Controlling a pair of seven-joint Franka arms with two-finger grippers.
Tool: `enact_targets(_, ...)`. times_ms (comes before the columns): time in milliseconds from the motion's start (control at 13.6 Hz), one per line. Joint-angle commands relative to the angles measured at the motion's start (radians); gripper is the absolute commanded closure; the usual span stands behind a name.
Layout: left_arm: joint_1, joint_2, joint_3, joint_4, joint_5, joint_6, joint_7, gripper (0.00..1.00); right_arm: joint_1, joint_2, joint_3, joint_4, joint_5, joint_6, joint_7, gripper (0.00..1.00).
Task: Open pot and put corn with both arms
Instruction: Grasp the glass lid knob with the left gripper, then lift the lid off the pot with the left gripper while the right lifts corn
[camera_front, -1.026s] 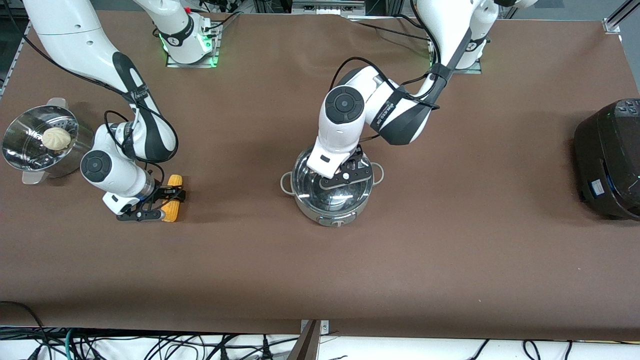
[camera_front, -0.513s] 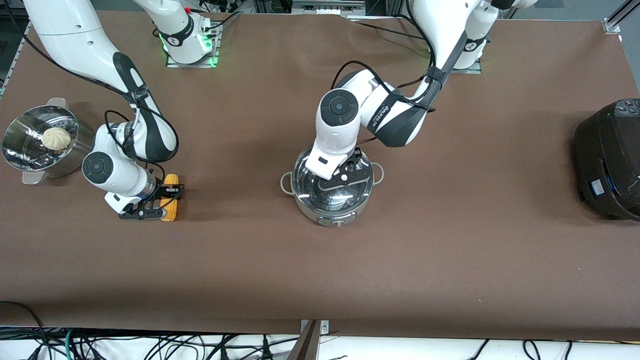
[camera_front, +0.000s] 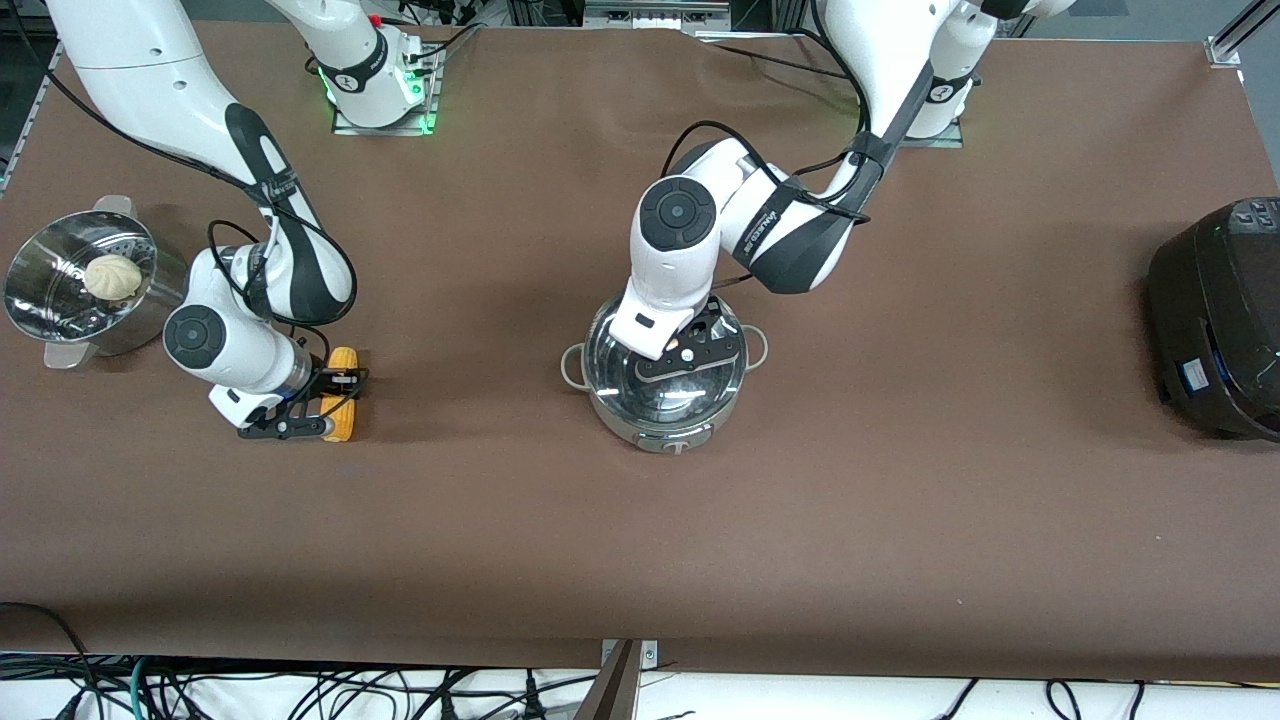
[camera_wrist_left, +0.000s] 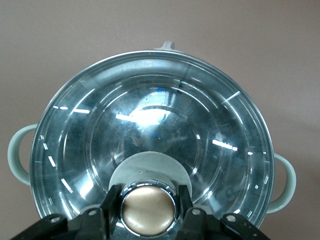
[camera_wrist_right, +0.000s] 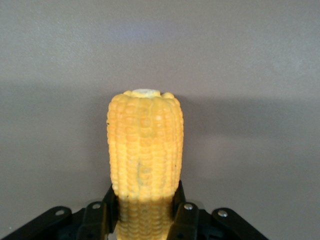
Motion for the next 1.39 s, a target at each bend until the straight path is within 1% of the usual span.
enact_targets(0, -0.006, -0.008, 0.015, 0.042, 0.021, -0.032, -0.004, 1.00, -0.004, -0.032, 0.006, 0.014, 0.004, -0.021, -0.009, 1.00)
enact_targets(147, 0.012, -0.043, 0.018, 0.042, 0.014, -0.087, 0.002, 1.00, -0.002, -0.076, 0.006, 0.026, 0.002, -0.047, -0.011, 1.00)
enact_targets(293, 0.050, -0.097, 0.018, 0.036, -0.027, -0.112, 0.042, 1.00, -0.002, -0.131, 0.006, 0.086, 0.002, -0.154, -0.011, 1.00)
enact_targets(366, 0.078, -0.129, 0.019, 0.023, -0.048, -0.117, 0.101, 1.00, -0.002, -0.150, 0.006, 0.139, 0.002, -0.233, -0.012, 1.00)
enact_targets(440, 0.105, -0.155, 0.021, 0.015, -0.062, -0.149, 0.161, 1.00, -0.002, -0.165, 0.006, 0.205, 0.002, -0.330, -0.012, 0.99)
enact_targets(586, 0.167, -0.212, 0.021, -0.020, -0.065, -0.212, 0.279, 1.00, -0.002, -0.176, 0.006, 0.364, 0.005, -0.558, -0.012, 0.99)
enact_targets(660, 0.203, -0.259, 0.021, -0.072, -0.067, -0.218, 0.348, 1.00, 0.001, -0.176, 0.006, 0.446, 0.007, -0.651, -0.009, 0.99)
enact_targets(733, 0.240, -0.307, 0.021, -0.133, -0.067, -0.218, 0.434, 1.00, 0.010, -0.178, 0.023, 0.506, 0.007, -0.717, -0.005, 0.99)
enact_targets(880, 0.311, -0.394, 0.024, -0.241, -0.067, -0.218, 0.592, 1.00, 0.021, -0.179, 0.096, 0.596, 0.007, -0.832, 0.041, 0.99)
enact_targets(953, 0.339, -0.439, 0.036, -0.295, -0.065, -0.218, 0.669, 1.00, 0.028, -0.179, 0.150, 0.627, 0.006, -0.863, 0.136, 0.99)
enact_targets(1099, 0.401, -0.525, 0.068, -0.400, -0.062, -0.218, 0.856, 1.00, 0.050, -0.167, 0.286, 0.672, -0.002, -0.856, 0.300, 0.99)
enact_targets(1173, 0.440, -0.560, 0.085, -0.450, -0.061, -0.217, 0.954, 1.00, 0.085, -0.150, 0.323, 0.681, -0.008, -0.837, 0.354, 0.99)
enact_targets(1319, 0.480, -0.599, 0.140, -0.511, -0.056, -0.209, 1.104, 1.00, 0.204, -0.124, 0.322, 0.683, -0.024, -0.746, 0.484, 0.99)
